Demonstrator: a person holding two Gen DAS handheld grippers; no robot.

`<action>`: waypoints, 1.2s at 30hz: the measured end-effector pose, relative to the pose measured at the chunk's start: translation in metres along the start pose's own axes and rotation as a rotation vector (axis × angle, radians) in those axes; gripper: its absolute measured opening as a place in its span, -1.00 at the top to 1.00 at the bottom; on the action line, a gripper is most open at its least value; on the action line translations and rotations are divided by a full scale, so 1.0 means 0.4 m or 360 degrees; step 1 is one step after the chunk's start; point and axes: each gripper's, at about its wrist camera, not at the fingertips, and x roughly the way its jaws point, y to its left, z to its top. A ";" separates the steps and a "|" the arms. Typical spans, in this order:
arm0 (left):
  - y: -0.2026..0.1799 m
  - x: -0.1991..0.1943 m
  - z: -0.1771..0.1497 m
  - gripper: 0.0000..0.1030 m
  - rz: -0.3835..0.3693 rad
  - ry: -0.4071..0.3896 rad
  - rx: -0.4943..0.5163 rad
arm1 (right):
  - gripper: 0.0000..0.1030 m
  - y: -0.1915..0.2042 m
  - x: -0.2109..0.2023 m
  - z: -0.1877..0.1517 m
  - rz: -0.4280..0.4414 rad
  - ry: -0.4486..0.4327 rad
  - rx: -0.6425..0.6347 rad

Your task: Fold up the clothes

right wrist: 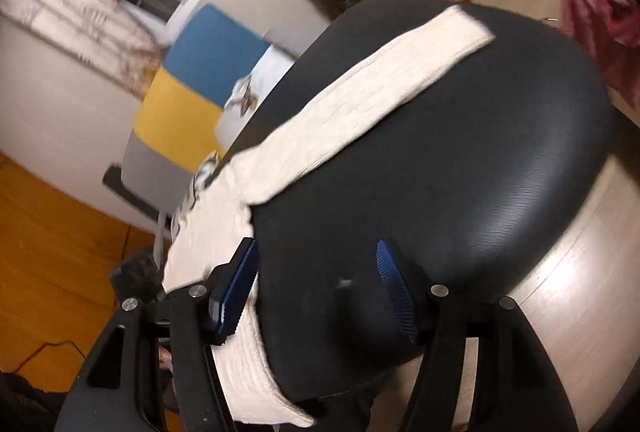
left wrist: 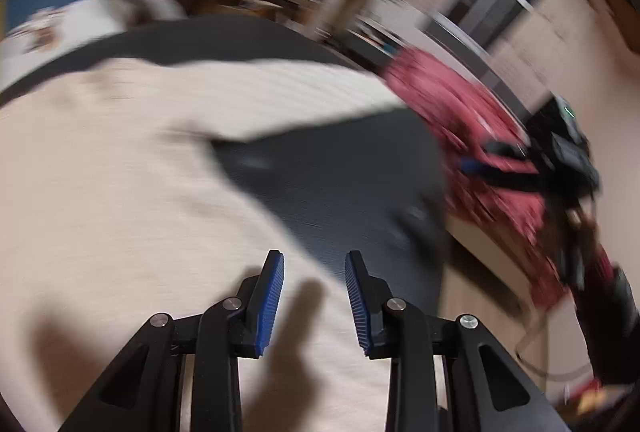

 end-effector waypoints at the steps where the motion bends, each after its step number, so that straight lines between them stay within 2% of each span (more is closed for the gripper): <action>1: 0.018 -0.013 -0.004 0.40 0.0038 -0.0025 -0.0038 | -0.26 0.035 0.034 0.007 -0.0014 0.0023 -0.0068; 3: 0.025 -0.012 -0.027 0.40 0.0068 0.0015 -0.0034 | -0.26 0.115 0.108 0.029 0.0047 0.0077 -0.0212; 5: 0.010 -0.002 -0.053 0.40 0.0120 0.0061 0.0038 | -0.26 0.221 0.205 0.057 0.0083 0.0139 -0.0395; 7: -0.006 -0.005 -0.063 0.40 0.0143 0.0027 0.0082 | -0.26 0.307 0.281 0.078 0.0085 0.0158 -0.0553; 11: 0.001 -0.029 -0.051 0.40 0.0060 -0.0089 0.0003 | -0.26 0.467 0.439 0.106 0.0011 0.0221 -0.0926; 13: 0.004 0.000 -0.058 0.40 0.0053 -0.0007 0.0025 | -0.26 0.507 0.531 0.121 0.0040 0.0377 -0.1016; 14: 0.008 0.014 -0.065 0.40 0.0060 0.0023 0.0043 | -0.26 0.514 0.558 0.120 0.0012 0.0422 -0.1060; 15: 0.011 0.017 -0.071 0.38 0.0040 0.0014 0.0048 | -0.26 0.519 0.587 0.120 -0.0025 0.0473 -0.1099; 19: 0.033 -0.001 -0.057 0.42 -0.0062 -0.0008 -0.0045 | -0.24 0.460 0.722 0.123 -0.0333 0.0707 -0.1169; 20: 0.033 -0.008 -0.049 0.42 -0.0095 -0.0024 -0.0065 | -0.24 0.453 0.723 0.132 -0.0317 0.0706 -0.1151; 21: 0.032 -0.015 -0.041 0.42 -0.0128 -0.0041 -0.0086 | -0.24 0.446 0.713 0.144 -0.0285 0.0693 -0.1120; 25: -0.016 -0.003 0.000 0.41 -0.0163 -0.0066 -0.0030 | -0.24 0.408 0.510 0.240 0.0082 0.0462 -0.0793; 28: -0.088 0.067 0.038 0.41 -0.0158 -0.0017 0.0043 | -0.24 0.334 0.305 0.262 0.0134 0.0289 -0.0668; 31: -0.170 0.144 0.071 0.40 -0.0169 0.0046 0.0124 | -0.25 0.248 0.137 0.235 0.0032 0.0179 -0.0609; 36: -0.330 0.277 0.063 0.40 -0.0310 0.0313 0.0265 | -0.25 0.113 -0.050 0.151 -0.0169 0.0053 -0.0463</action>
